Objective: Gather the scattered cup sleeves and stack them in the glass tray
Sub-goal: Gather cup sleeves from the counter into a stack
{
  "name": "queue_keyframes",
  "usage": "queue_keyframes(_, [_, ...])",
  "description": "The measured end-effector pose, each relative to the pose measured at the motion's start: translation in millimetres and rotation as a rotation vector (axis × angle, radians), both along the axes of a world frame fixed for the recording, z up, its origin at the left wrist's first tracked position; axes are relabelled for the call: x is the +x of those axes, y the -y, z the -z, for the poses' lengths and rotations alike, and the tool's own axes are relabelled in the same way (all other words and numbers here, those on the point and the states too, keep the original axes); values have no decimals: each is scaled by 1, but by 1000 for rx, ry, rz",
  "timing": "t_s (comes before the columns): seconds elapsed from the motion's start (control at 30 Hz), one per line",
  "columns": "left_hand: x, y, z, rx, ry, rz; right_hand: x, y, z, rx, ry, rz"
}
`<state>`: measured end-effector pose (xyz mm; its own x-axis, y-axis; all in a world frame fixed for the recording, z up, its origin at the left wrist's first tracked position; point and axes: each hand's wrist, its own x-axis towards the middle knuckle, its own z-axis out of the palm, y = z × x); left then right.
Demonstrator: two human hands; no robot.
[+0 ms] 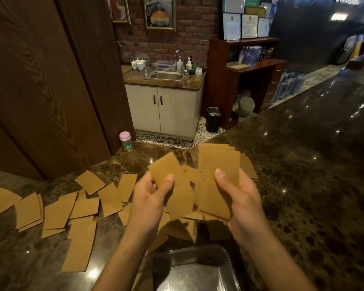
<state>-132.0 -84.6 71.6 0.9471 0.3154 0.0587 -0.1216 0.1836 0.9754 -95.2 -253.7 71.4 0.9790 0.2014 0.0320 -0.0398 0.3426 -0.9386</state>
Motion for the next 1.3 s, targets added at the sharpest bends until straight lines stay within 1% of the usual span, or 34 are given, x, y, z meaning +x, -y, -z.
queue_keyframes(0.07, [-3,9,-1,4,-18,109,-1,-7,2,-67,50,-104])
queue_keyframes(0.1, [-4,15,-1,-25,-30,138,-4,-13,6,-109,74,-128])
queue_keyframes(0.17, [-4,26,0,-180,-75,169,-11,-27,17,-206,143,-112])
queue_keyframes(0.27, [-7,29,0,-479,-137,239,-15,-38,30,-443,288,-42])
queue_keyframes(0.33, [-10,25,2,-562,-132,283,-13,-39,30,-577,365,-39])
queue_keyframes(0.4, [-11,19,3,-550,-76,314,-12,-39,26,-640,440,-43])
queue_keyframes(0.43, [-11,17,2,-518,-59,327,-11,-39,24,-610,452,-31])
queue_keyframes(0.5, [-11,12,0,-392,-93,292,-10,-35,19,-537,474,-72])
queue_keyframes(0.53, [-10,10,2,-316,-122,257,-10,-31,16,-567,516,-145])
queue_keyframes(0.57, [-8,8,4,-257,-151,234,-9,-25,12,-643,571,-253])
queue_keyframes(0.6, [-8,6,6,-253,-172,242,-9,-18,10,-721,626,-381])
queue_keyframes(0.63, [-8,3,9,-309,-203,263,-8,-12,9,-784,671,-486])
queue_keyframes(0.67, [-9,1,10,-372,-244,288,-7,-8,11,-832,704,-533])
queue_keyframes(0.7, [-10,0,12,-407,-267,316,-5,-6,14,-870,720,-520])
queue_keyframes(0.73, [-11,0,14,-400,-271,341,-3,-6,16,-894,720,-487])
queue_keyframes(0.83, [-16,5,13,-234,-261,359,0,-7,19,-925,654,-444])
queue_keyframes(0.9, [-14,5,19,-166,-269,322,-1,-8,18,-978,651,-492])
queue_keyframes(0.93, [-13,3,23,-164,-287,296,-2,-8,17,-1009,658,-531])
queue_keyframes(0.97, [-12,2,26,-206,-310,280,-3,-10,16,-1050,681,-552])
queue_keyframes(1.03, [-9,-1,29,-359,-341,289,-2,-14,19,-1118,759,-507])
queue_keyframes(1.07, [-7,-2,31,-427,-345,308,0,-16,21,-1121,777,-470])
queue_keyframes(1.13, [-4,-3,33,-462,-343,329,3,-18,23,-1101,724,-450])
queue_keyframes(1.17, [-1,-3,35,-419,-359,317,5,-18,24,-1070,642,-472])
queue_keyframes(1.23, [10,-4,42,-287,-396,266,15,-19,29,-977,387,-517])
queue_keyframes(1.27, [17,-5,48,-200,-405,254,24,-19,38,-927,255,-480])
queue_keyframes(1.3, [27,-7,56,-88,-415,248,38,-17,50,-890,139,-377])
